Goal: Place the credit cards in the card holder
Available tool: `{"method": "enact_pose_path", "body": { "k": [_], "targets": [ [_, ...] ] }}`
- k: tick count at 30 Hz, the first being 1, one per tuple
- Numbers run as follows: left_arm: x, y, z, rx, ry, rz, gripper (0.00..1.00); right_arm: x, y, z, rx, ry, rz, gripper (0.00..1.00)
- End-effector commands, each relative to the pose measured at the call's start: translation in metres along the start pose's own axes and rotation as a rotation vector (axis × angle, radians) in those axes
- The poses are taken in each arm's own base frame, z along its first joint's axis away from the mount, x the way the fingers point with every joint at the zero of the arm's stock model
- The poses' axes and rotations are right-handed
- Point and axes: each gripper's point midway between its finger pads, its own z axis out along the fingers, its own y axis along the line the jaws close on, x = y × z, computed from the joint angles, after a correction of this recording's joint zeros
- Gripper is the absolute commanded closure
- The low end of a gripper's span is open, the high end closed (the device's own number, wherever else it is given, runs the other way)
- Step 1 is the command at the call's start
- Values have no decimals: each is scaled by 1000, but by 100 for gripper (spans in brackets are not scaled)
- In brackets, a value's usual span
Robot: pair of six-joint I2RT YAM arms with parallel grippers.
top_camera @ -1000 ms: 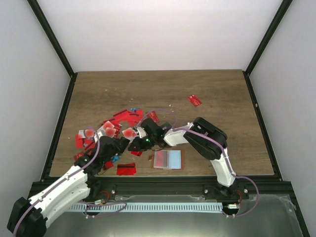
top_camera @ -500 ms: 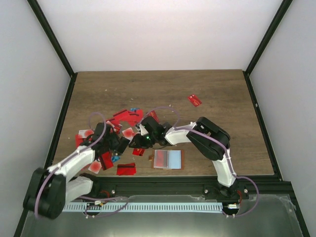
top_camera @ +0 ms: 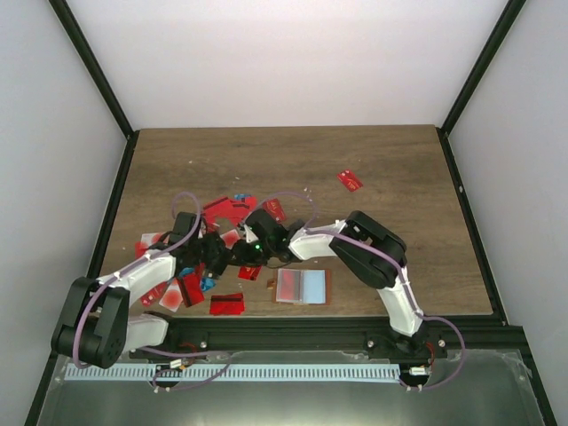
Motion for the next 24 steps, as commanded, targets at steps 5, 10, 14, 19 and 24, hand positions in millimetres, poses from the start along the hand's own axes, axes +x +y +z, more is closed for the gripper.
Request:
{"method": "enact_pose_path", "body": {
  "k": [5,10,14,19,24],
  "targets": [
    [47,-2,10,106,172,-20,33,-18,-6,13,13,-10,1,70],
    [60,-13,3,201,194,-45,35,-30,-12,9,-3,-24,0,70],
    [69,-22,-5,275,210,-61,36,-39,-20,2,-3,-40,-9,71],
    [76,-39,-16,371,226,-64,36,-46,-29,-7,10,-54,-15,70],
    [64,-28,-20,283,162,-53,36,-39,-32,-16,17,-37,-37,70]
  ]
}}
